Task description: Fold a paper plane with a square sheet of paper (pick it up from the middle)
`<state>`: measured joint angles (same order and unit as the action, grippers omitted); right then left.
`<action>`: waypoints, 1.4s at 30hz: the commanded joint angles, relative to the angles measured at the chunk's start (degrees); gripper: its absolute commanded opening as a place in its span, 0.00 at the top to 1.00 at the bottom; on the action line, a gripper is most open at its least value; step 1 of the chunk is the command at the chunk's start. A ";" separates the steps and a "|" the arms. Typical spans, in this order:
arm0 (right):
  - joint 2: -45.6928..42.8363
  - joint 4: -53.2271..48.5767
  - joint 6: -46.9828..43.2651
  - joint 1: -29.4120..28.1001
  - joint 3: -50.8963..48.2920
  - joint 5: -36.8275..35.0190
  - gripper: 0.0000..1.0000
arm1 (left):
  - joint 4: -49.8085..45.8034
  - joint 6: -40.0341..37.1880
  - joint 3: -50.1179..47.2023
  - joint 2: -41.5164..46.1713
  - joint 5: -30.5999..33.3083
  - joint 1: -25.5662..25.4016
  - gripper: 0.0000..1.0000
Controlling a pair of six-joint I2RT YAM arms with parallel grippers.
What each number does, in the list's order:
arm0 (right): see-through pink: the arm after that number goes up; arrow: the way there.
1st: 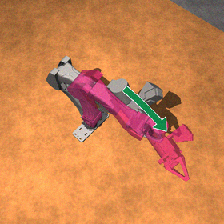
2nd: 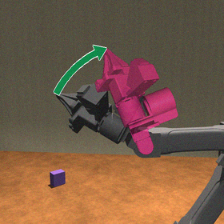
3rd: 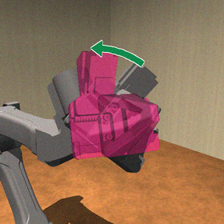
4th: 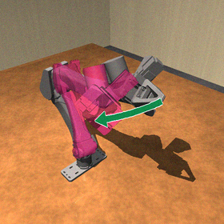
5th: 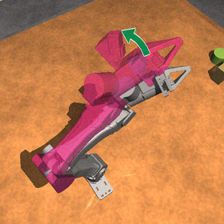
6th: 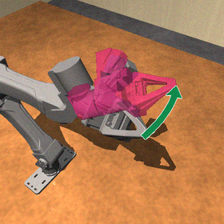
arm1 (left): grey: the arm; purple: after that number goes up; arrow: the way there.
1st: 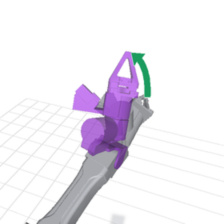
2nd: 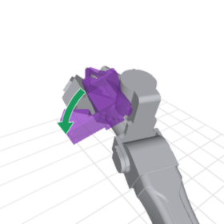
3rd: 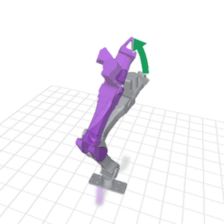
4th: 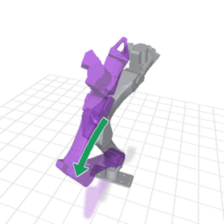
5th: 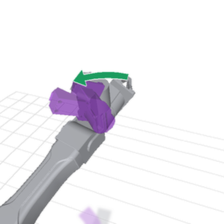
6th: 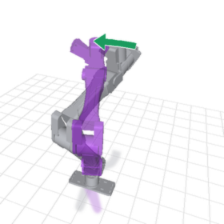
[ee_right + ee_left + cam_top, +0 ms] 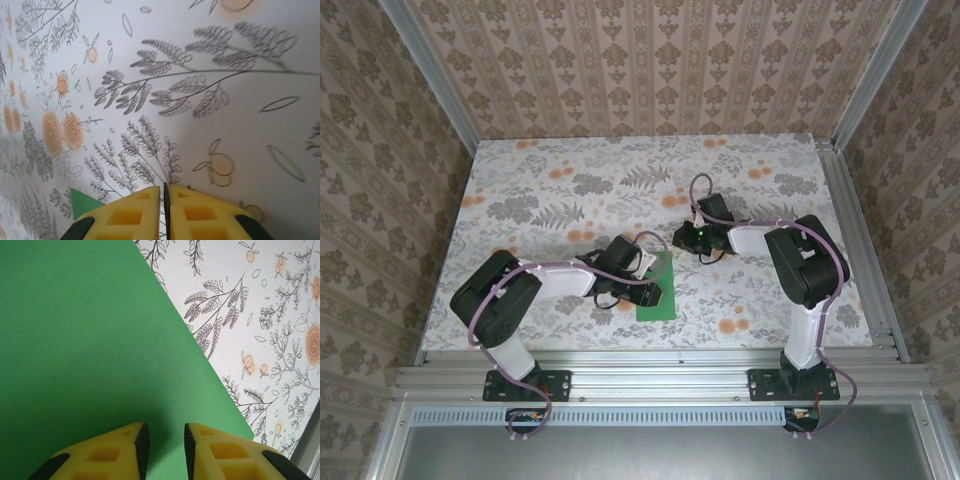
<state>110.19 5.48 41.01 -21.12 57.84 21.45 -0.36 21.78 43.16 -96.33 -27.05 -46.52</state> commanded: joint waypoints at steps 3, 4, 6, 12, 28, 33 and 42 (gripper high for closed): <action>-8.73 -3.42 -1.75 -0.95 -3.84 -0.50 0.85 | -7.84 -0.94 -1.28 -1.40 1.39 -0.13 0.71; -9.45 -3.67 -1.51 -1.41 -4.28 0.12 0.85 | -7.73 -0.91 -1.00 -1.49 1.26 -0.15 0.71; -11.00 -3.70 -0.74 -2.92 -5.48 1.07 0.85 | -7.38 -0.92 -0.54 -1.49 0.82 -0.06 0.70; -13.99 -5.04 1.25 -6.84 -9.03 1.05 0.85 | -6.61 0.00 1.00 -0.17 0.04 0.20 0.69; -19.14 1.46 6.39 -12.83 -19.95 3.01 0.83 | -12.23 1.71 6.34 6.79 0.21 1.66 0.58; -20.25 -2.29 5.97 -13.76 -19.76 1.04 0.75 | -18.16 4.25 5.31 9.21 3.80 1.79 0.54; -19.10 -4.95 6.44 -14.51 -18.94 -0.10 0.66 | -12.46 7.33 1.40 9.34 2.44 1.47 0.54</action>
<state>91.31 2.81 46.78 -34.94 38.41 22.61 -14.50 27.46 45.30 -87.00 -24.40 -45.23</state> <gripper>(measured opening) 0.335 0.461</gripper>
